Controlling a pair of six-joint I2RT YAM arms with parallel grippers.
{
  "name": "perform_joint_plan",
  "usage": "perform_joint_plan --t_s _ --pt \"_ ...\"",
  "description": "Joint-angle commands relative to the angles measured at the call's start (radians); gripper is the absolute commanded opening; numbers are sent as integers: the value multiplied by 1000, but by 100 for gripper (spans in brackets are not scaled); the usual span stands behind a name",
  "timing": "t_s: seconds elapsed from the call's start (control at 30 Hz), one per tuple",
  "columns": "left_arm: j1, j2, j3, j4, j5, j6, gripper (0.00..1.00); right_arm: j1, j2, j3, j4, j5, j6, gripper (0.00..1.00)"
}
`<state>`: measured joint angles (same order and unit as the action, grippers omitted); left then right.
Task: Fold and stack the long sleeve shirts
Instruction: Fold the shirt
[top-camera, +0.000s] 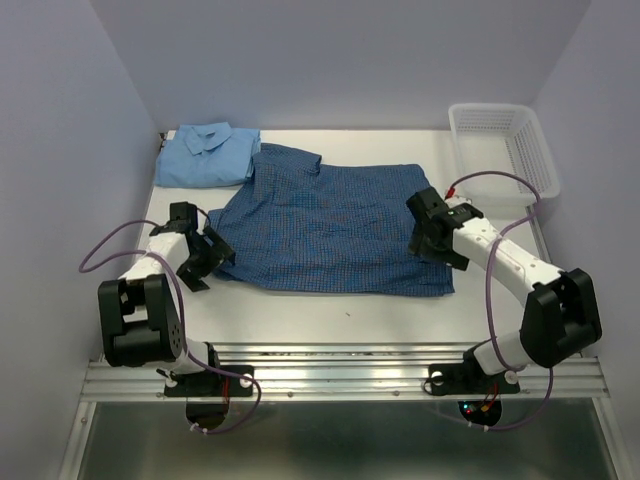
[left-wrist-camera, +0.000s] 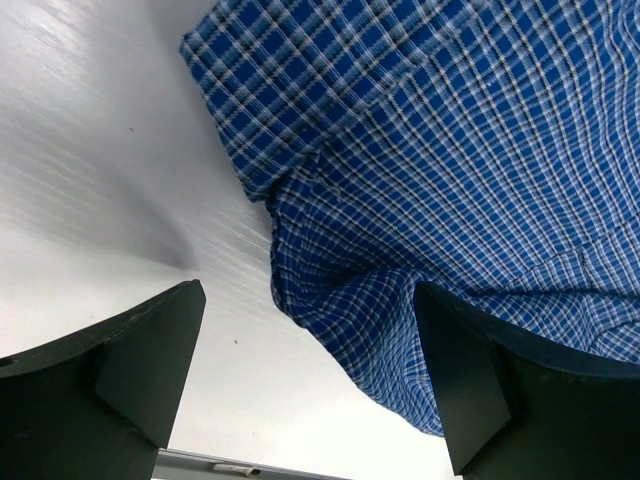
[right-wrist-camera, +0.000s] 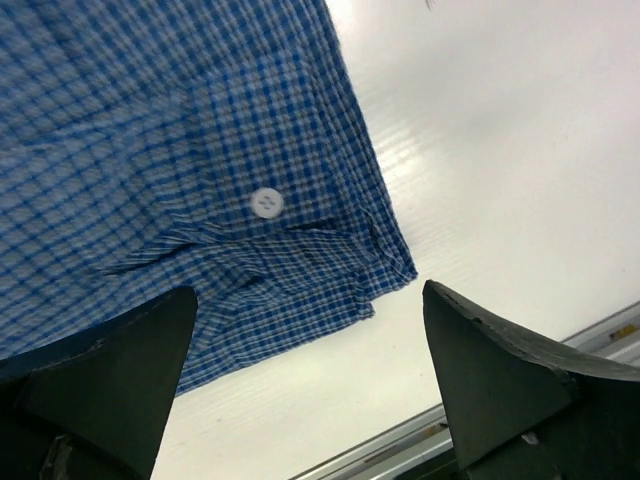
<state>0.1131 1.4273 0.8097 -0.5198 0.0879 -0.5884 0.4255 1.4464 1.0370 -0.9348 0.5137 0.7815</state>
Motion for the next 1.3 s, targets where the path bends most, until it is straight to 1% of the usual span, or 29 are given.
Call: perform_joint_plan --t_s 0.0,0.03,0.07,0.1,0.13,0.17,0.2,0.27,0.37,0.43,0.5,0.53,0.57,0.6,0.63,0.67,0.7,0.73,0.8,1.0,1.07,1.13,1.17,1.27 --pt "5 2 -17 -16 -51 -20 99 -5 -69 101 58 -3 -51 100" --pt "8 2 -29 -10 -60 -25 99 -5 -92 101 98 -82 -104 100" --pt "11 5 -33 -8 -68 -33 99 -5 -102 98 140 -130 -138 100" --pt "17 12 -37 -6 -76 -40 99 -5 -113 71 243 -192 -172 100" --pt "23 15 -30 -9 -77 -44 99 -5 -127 52 292 -255 -230 100" --pt "25 15 -24 -11 -77 -45 99 -5 -126 35 330 -320 -244 100" --pt "25 7 -17 -11 -77 -48 99 -5 -121 14 382 -418 -251 100" --pt "25 -28 15 -3 -70 -53 99 -5 -94 0 409 -481 -246 100" --pt "5 -80 60 18 -54 -62 99 -5 -35 -14 409 -462 -237 100" --pt "-22 -113 89 18 -57 -64 99 -5 -2 -15 407 -402 -237 100" --pt "-72 -117 137 -14 -76 -68 99 -5 54 -8 407 -367 -226 100" --pt "-107 -116 161 -22 -115 -82 99 -5 71 -6 407 -365 -226 100" --pt "-142 -114 173 -25 -116 -99 99 -5 87 3 407 -366 -226 100" --pt "-165 -107 183 -1 -106 -114 99 -5 115 5 407 -368 -222 100" --pt "-208 -102 198 16 -56 -119 99 -5 124 5 407 -366 -220 100" --pt "-208 -94 204 30 -34 -126 99 -5 135 6 407 -365 -220 100" --pt "-243 -78 210 56 -15 -123 99 -5 147 5 407 -356 -215 100" --pt "-256 -70 212 63 4 -123 99 -5 150 3 406 -351 -212 100" --pt "-271 -48 191 78 16 -122 99 -14 158 -9 407 -336 -205 100" --pt "-270 16 76 119 -30 -130 99 -34 178 -44 407 -325 -174 100" --pt "-256 47 42 132 -78 -134 99 -34 192 -66 407 -323 -169 100" --pt "-234 100 14 188 -71 -130 99 -34 204 -78 410 -330 -169 100" --pt "-233 140 17 204 -62 -107 99 -34 209 -92 412 -334 -171 100" --pt "-233 185 32 215 -53 -103 99 -34 233 -106 415 -340 -172 100"
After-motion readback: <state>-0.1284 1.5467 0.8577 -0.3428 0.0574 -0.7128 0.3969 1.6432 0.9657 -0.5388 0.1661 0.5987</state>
